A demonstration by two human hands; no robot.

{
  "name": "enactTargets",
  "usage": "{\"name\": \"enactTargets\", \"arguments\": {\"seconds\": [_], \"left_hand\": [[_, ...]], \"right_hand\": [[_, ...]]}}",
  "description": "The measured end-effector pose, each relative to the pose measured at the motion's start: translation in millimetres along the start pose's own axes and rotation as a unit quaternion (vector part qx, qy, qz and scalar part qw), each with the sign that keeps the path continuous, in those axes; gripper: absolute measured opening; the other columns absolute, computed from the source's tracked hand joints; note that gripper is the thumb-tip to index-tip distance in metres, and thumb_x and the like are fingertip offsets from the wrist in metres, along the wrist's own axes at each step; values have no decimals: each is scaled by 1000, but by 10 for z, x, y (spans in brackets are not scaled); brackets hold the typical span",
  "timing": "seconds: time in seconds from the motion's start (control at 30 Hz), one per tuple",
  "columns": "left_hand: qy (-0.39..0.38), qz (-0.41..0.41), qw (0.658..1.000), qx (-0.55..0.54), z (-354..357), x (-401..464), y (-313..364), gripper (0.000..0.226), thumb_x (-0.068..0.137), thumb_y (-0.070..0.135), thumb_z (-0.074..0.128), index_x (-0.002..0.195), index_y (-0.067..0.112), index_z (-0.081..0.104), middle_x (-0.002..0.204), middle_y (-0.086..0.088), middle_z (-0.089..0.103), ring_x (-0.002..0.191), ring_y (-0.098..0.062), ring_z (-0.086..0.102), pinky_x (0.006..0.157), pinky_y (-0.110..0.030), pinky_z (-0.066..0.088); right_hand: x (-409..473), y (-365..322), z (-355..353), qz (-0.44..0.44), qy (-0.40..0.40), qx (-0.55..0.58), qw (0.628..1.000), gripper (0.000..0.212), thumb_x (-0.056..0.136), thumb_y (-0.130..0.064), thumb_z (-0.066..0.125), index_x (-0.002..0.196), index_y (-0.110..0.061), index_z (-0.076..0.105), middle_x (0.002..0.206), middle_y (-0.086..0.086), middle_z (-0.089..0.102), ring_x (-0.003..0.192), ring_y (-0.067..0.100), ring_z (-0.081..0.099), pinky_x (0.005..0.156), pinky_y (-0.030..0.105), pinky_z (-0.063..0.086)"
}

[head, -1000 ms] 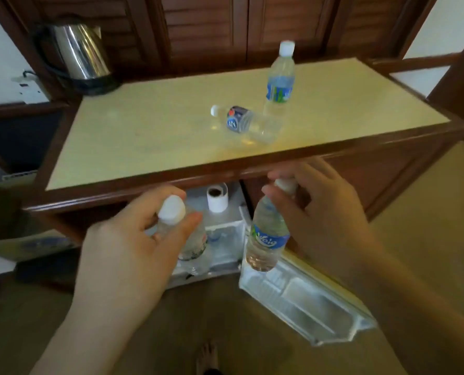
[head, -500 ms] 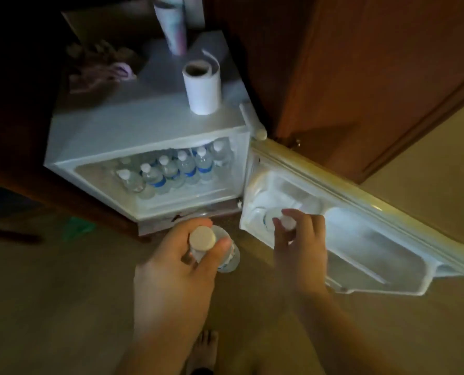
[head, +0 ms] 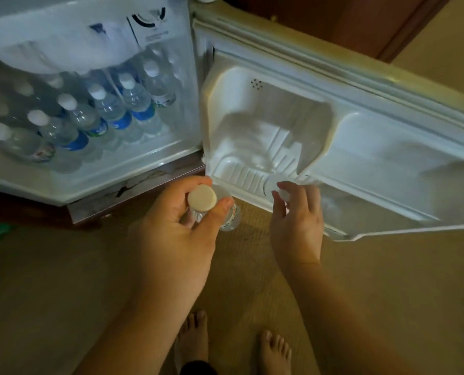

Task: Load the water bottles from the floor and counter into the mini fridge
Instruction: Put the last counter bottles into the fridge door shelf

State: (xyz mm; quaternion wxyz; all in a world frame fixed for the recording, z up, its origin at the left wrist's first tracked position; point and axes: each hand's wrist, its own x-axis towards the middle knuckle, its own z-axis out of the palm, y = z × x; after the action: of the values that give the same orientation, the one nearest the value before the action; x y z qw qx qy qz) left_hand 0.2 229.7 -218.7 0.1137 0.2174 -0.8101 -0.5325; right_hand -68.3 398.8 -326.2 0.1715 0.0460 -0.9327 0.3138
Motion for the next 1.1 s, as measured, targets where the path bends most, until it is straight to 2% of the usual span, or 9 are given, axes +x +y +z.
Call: {"name": "enactTargets", "arguments": {"seconds": [0.53,0.6,0.63,0.67,0.73,0.8,0.87,0.97,1.1], "left_hand": [[3,111,994,-5,634,606,-272,41,86,54,77,121,35,69,114,14,75,103,-3,72,85,-24,60],[1,90,985,148,752,348,-1149,33,95,54,65,126,42,64,128,7,72,115,-9,69,92,-36,59],[-13,86,919,385,717,194,-1829,40,101,54,40,137,44,55,146,-2,61,131,-14,60,104,-42,51],[-208,6,901,380,850,-257,-2741,60,98,50,13,151,42,40,163,-7,40,148,-21,41,118,-46,36],[-361,-138,845,369,1098,-1050,-3881,72,94,30,-3,161,37,24,171,-7,19,156,-28,21,126,-46,17],[-317,-42,896,309,1329,-510,-3245,49,103,24,30,147,33,50,157,-8,49,144,-27,45,118,-41,34],[-142,55,967,206,1513,496,-1676,30,88,31,78,117,36,70,120,5,74,111,-17,68,93,-29,50],[-78,108,990,45,1321,936,-389,34,79,41,87,110,35,72,97,20,72,90,1,67,79,-16,52],[-109,93,987,76,1390,804,-431,39,82,43,84,116,27,73,98,23,67,88,4,63,73,-10,44]], "right_hand": [[-241,786,-243,98,138,-15,985,21,97,-13,69,117,-6,70,112,11,63,75,19,62,78,1,39],[-219,859,-306,107,155,-30,982,27,97,-14,70,121,-4,69,110,13,64,74,14,58,78,-1,36],[-207,893,-328,112,160,-37,980,30,97,-15,70,123,-2,68,109,13,63,74,13,56,77,-2,35],[-193,925,-339,120,164,-39,978,32,97,-16,70,125,-2,67,108,12,63,73,11,54,77,-2,35],[-163,962,-357,144,174,-28,974,35,97,-18,70,127,-2,65,106,11,61,74,10,53,75,-2,36],[-135,967,-356,166,181,-18,969,36,98,-21,69,129,-4,64,108,11,61,76,10,54,75,0,37],[-112,933,-342,193,171,-14,966,39,99,-22,67,133,-6,61,111,11,60,79,11,54,74,0,38],[-73,844,-316,251,159,5,955,48,100,-28,63,144,-12,52,120,4,58,88,16,59,76,11,41],[-18,807,-305,296,178,13,939,45,100,-35,60,141,-15,54,121,-5,61,99,19,61,85,36,52]]}}
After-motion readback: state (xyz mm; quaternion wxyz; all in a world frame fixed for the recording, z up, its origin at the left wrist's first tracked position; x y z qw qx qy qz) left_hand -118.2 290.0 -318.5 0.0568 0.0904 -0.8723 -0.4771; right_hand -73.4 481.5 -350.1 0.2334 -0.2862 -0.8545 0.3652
